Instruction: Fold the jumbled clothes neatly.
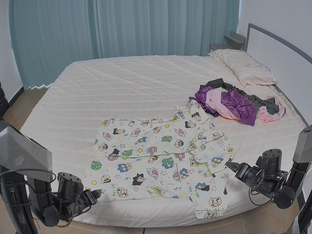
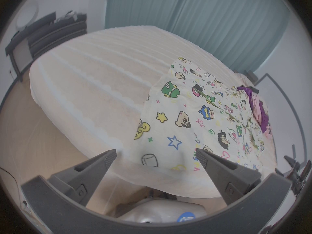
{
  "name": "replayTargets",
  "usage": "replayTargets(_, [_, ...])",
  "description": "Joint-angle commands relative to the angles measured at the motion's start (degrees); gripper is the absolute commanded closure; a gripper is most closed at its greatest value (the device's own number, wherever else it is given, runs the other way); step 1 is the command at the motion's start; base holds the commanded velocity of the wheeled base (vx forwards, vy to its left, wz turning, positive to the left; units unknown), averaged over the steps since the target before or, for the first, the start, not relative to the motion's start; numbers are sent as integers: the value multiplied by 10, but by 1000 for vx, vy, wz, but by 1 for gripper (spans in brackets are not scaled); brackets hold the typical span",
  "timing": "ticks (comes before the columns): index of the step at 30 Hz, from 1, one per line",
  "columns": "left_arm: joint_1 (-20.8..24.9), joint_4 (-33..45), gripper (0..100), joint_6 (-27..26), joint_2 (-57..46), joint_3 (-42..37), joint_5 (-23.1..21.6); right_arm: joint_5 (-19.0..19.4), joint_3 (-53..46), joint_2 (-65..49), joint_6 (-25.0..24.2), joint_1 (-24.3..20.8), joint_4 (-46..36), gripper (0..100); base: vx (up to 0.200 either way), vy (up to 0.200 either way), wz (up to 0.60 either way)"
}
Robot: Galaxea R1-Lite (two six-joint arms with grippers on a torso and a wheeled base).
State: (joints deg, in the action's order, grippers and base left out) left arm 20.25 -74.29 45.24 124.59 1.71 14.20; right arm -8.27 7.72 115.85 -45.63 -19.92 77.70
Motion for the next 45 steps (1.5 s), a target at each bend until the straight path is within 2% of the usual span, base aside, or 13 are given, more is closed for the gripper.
replayTargets(1, [-15, 35, 0, -45, -37, -5, 18, 4, 3, 9, -1, 0, 0, 0, 0, 0, 0])
replayTargets(7, [-11, 42, 0, -45, 22, 8, 19, 4, 5, 34, 1, -1, 3, 0, 0, 0, 0])
replayTargets(14, [8, 16, 0, -38, 68, 31, 20, 3, -3, 73, 7, 0, 70, 0, 0, 0, 0])
replayTargets(18, [18, 13, 0, -30, 74, 38, 20, 3, -3, 84, 7, -1, 80, 0, 0, 0, 0])
replayTargets(25, [21, 13, 0, -25, 101, 73, 53, 5, -4, 95, 8, 0, 87, 0, 0, 0, 0])
replayTargets(26, [21, 13, 100, -25, 101, 73, 53, 5, -4, 95, 8, 0, 87, 0, 0, 0, 0])
replayTargets(36, [16, 12, 100, -22, 58, 71, 65, 32, -9, 138, 31, 0, 87, 0, 0, 0, 0])
replayTargets(37, [14, 12, 100, -22, 31, 77, 78, 34, -6, 152, 41, 0, 87, 0, 0, 0, 0])
replayTargets(45, [12, 19, 100, -23, -72, 100, 80, 36, 27, 182, 92, -5, 76, 0, 0, 0, 0])
